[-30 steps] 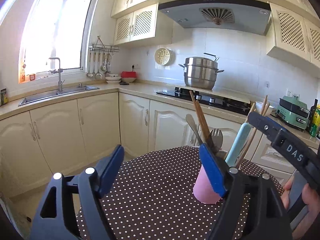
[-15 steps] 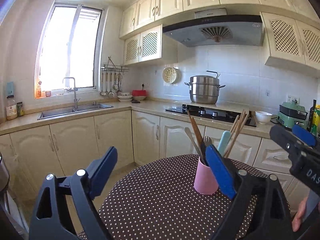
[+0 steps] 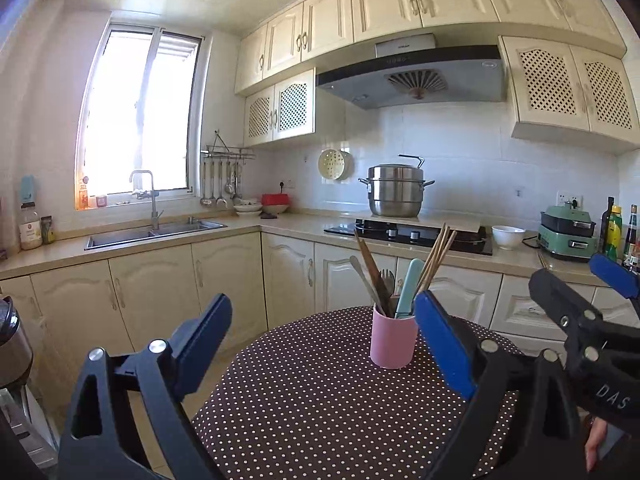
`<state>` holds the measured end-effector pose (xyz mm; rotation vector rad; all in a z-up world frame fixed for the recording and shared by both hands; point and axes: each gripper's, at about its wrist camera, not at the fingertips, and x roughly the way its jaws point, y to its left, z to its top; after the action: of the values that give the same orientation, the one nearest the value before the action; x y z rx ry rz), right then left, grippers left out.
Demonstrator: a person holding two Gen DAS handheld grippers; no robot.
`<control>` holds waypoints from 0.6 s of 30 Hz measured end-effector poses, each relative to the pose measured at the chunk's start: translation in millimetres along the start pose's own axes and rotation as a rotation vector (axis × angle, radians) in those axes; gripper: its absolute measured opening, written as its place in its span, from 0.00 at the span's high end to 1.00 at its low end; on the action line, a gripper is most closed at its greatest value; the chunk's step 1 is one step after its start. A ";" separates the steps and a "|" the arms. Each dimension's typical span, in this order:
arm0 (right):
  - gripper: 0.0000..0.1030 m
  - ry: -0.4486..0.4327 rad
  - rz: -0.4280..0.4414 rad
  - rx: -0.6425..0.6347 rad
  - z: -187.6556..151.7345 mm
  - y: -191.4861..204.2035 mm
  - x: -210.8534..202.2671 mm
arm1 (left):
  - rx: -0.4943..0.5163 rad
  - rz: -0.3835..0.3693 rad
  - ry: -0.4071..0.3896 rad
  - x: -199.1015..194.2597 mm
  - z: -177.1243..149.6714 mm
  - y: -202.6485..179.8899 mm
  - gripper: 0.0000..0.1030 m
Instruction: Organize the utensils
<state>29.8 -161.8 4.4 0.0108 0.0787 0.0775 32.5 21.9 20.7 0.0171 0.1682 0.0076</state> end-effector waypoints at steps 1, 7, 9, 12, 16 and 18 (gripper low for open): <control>0.07 -0.002 0.000 -0.003 0.1 0.0 -1.9 | -0.002 0.001 -0.004 -2.3 1.0 -0.1 0.11; 0.07 -0.003 0.014 -0.004 -0.1 1.9 -8.6 | -0.006 0.006 -0.015 -13.2 4.8 2.3 0.11; 0.07 -0.004 0.016 -0.008 -0.2 2.7 -10.1 | -0.001 0.014 -0.017 -15.0 4.9 1.5 0.11; 0.07 -0.002 0.017 -0.010 -0.5 3.5 -10.5 | 0.004 0.021 -0.013 -14.6 4.0 1.3 0.11; 0.07 0.003 0.020 -0.010 -0.9 3.5 -9.1 | 0.007 0.026 -0.015 -13.7 3.7 0.8 0.11; 0.07 0.003 0.019 -0.010 -0.7 3.3 -8.4 | 0.009 0.026 -0.017 -13.5 3.8 1.2 0.11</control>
<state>21.1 -159.2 4.4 0.0013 0.0811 0.0972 19.8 23.0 26.7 0.0282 0.1510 0.0328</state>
